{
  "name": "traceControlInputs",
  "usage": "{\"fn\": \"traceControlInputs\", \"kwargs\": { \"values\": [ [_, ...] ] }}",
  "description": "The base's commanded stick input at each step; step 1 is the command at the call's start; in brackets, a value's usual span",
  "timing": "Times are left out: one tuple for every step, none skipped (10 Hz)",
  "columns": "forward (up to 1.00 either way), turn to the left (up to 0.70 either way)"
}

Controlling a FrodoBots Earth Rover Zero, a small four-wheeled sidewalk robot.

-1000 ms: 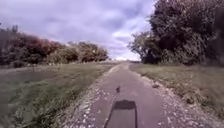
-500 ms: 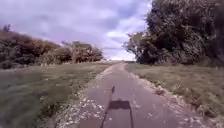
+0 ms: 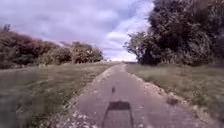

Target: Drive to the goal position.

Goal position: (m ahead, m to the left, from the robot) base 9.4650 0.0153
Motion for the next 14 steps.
{"fn": "traceControlInputs", "kwargs": {
  "values": [
    [1.00, -0.05],
    [1.00, -0.06],
    [1.00, -0.02],
    [1.00, 0.00],
    [1.00, 0.00],
    [1.00, 0.00],
    [1.00, 0.00],
    [1.00, 0.00],
    [1.00, 0.00],
    [1.00, 0.00],
    [1.00, 0.00],
    [1.00, 0.00],
    [1.00, 0.00],
    [1.00, 0.00]
  ]
}}
